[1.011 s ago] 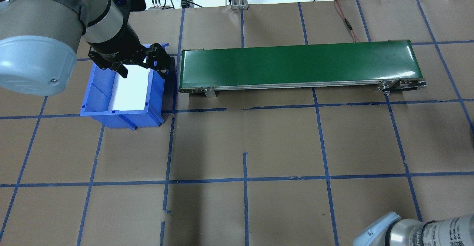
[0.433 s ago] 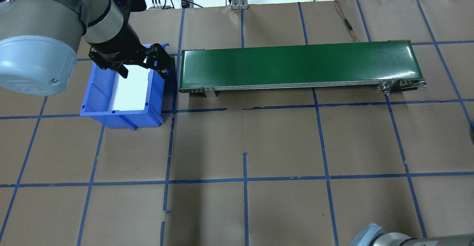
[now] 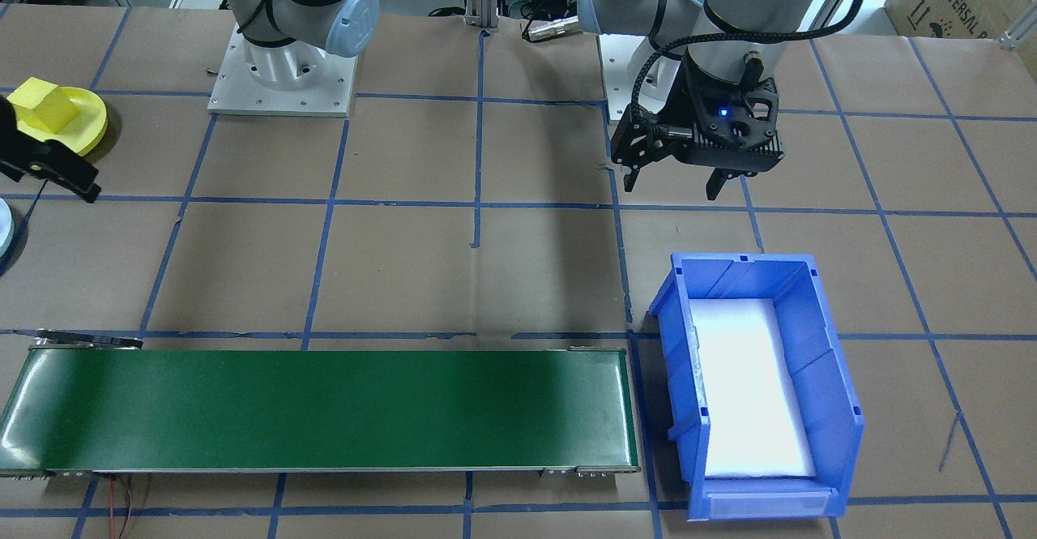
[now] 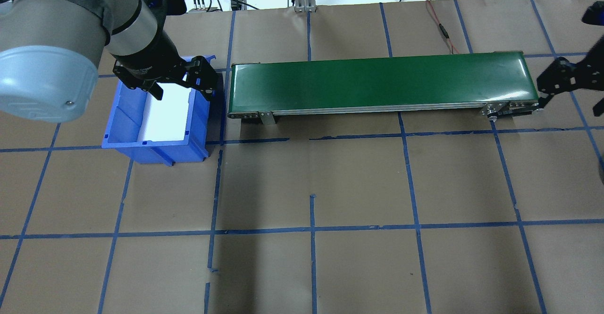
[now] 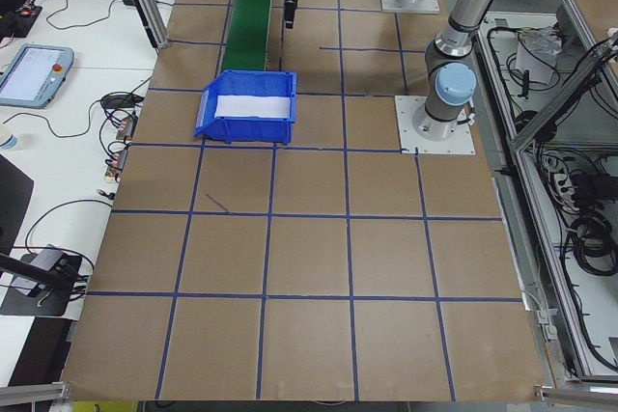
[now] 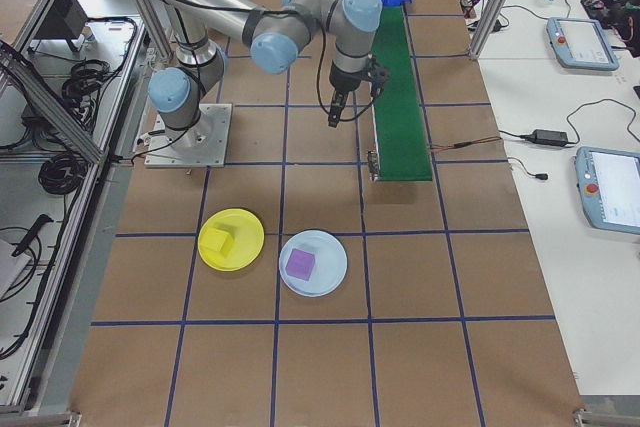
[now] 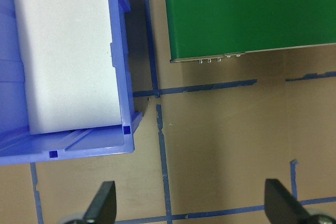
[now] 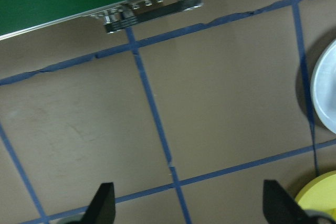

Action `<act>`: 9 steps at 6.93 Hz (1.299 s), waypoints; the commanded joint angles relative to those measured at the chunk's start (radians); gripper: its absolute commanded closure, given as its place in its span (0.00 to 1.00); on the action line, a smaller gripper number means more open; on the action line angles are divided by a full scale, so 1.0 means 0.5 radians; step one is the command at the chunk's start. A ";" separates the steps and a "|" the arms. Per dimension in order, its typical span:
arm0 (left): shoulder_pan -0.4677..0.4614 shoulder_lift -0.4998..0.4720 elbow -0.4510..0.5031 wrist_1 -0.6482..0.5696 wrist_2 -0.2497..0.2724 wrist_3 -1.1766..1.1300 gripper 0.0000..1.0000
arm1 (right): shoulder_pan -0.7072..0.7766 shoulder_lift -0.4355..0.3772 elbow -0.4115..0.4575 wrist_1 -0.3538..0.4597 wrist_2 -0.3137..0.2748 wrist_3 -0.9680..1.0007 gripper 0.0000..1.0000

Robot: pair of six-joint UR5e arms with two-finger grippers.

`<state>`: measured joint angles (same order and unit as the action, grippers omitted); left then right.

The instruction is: Move block left to right into plate

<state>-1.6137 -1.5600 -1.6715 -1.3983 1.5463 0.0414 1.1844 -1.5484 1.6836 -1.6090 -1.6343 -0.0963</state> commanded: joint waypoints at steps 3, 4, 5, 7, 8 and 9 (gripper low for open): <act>0.000 0.000 -0.001 -0.001 0.003 0.000 0.00 | 0.774 -0.100 -0.449 0.554 0.194 0.631 0.00; 0.000 0.000 -0.001 -0.001 0.003 0.000 0.00 | 0.882 -0.158 -0.422 0.558 0.179 0.610 0.00; 0.000 0.000 -0.001 -0.001 0.003 0.000 0.00 | 0.865 -0.198 -0.395 0.582 0.176 0.507 0.00; -0.003 0.000 -0.001 -0.001 0.006 0.000 0.00 | 0.847 -0.247 -0.367 0.507 0.179 0.509 0.00; -0.003 0.000 -0.001 -0.001 0.003 0.000 0.00 | 0.801 -0.235 -0.297 0.433 0.200 0.524 0.00; -0.003 0.000 -0.010 -0.001 0.003 0.000 0.00 | 0.734 -0.223 -0.248 0.277 0.176 0.530 0.00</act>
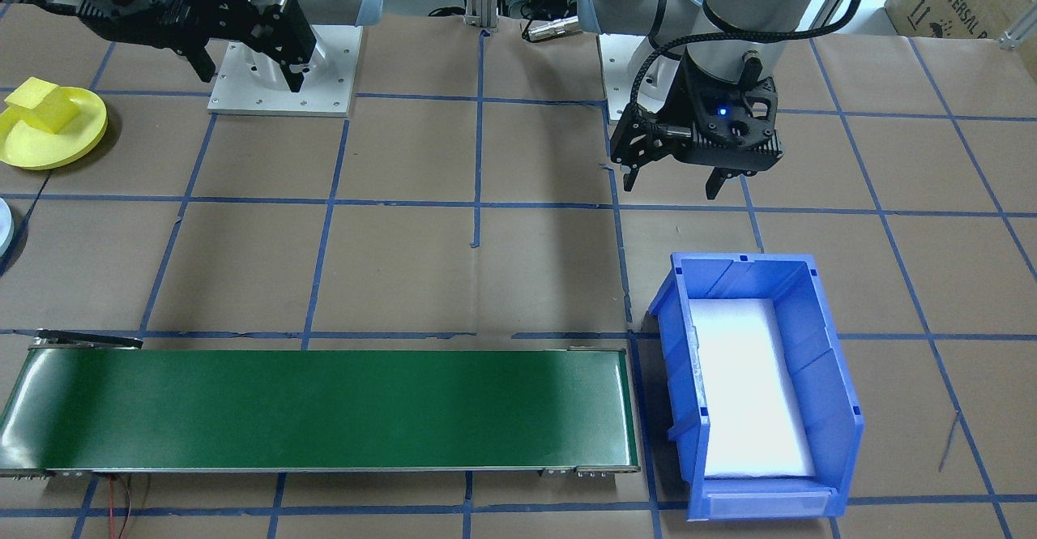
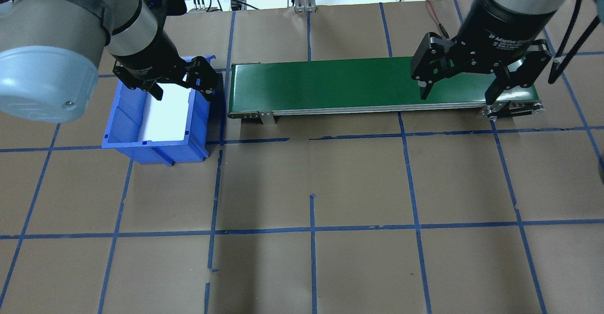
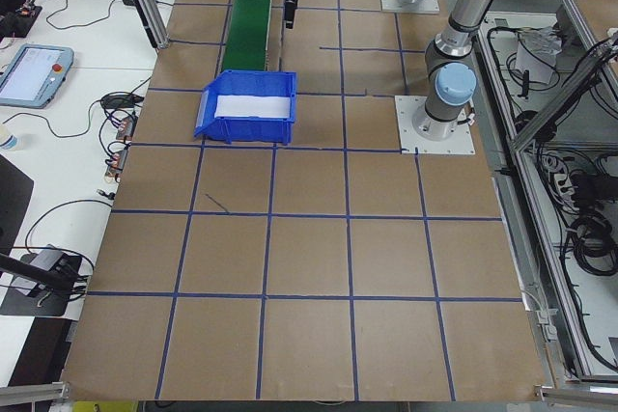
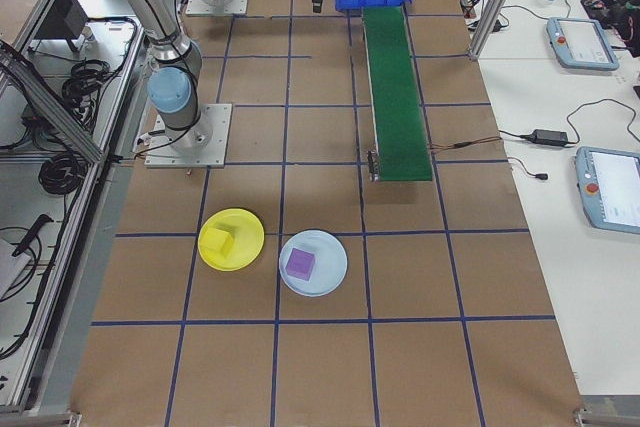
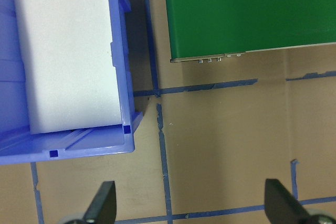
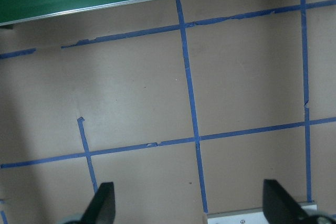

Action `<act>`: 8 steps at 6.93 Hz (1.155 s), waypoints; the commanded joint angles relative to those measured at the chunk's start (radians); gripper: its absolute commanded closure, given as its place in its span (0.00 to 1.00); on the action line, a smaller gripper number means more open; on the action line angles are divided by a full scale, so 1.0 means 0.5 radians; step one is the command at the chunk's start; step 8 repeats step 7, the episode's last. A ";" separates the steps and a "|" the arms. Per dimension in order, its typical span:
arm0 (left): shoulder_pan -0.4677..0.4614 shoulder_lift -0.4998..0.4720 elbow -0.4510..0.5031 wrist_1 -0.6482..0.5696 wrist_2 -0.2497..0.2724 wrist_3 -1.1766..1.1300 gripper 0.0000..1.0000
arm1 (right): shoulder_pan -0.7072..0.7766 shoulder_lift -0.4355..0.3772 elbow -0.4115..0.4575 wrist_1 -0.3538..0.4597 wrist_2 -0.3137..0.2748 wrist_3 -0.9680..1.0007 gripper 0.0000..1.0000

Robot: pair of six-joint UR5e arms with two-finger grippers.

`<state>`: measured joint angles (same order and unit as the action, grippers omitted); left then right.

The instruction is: Move block left to right into plate

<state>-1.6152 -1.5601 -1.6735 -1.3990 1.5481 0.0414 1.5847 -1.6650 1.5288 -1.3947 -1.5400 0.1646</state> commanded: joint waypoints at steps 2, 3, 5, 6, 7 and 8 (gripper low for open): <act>0.000 0.000 -0.019 0.003 -0.004 0.000 0.00 | -0.043 0.023 0.078 -0.153 -0.010 -0.032 0.00; 0.000 0.000 -0.022 0.003 -0.004 0.000 0.00 | -0.004 0.035 0.084 -0.159 -0.009 -0.038 0.00; 0.000 0.000 -0.022 0.003 -0.004 0.000 0.00 | 0.036 0.035 0.087 -0.150 -0.055 -0.041 0.00; 0.000 0.000 -0.022 0.003 -0.004 0.000 0.00 | 0.040 0.038 0.087 -0.153 -0.056 -0.038 0.00; 0.003 0.000 -0.022 0.003 -0.004 0.000 0.00 | 0.040 0.038 0.090 -0.159 -0.052 -0.035 0.00; 0.003 0.000 -0.022 0.003 -0.004 0.000 0.00 | 0.040 0.038 0.090 -0.159 -0.052 -0.035 0.00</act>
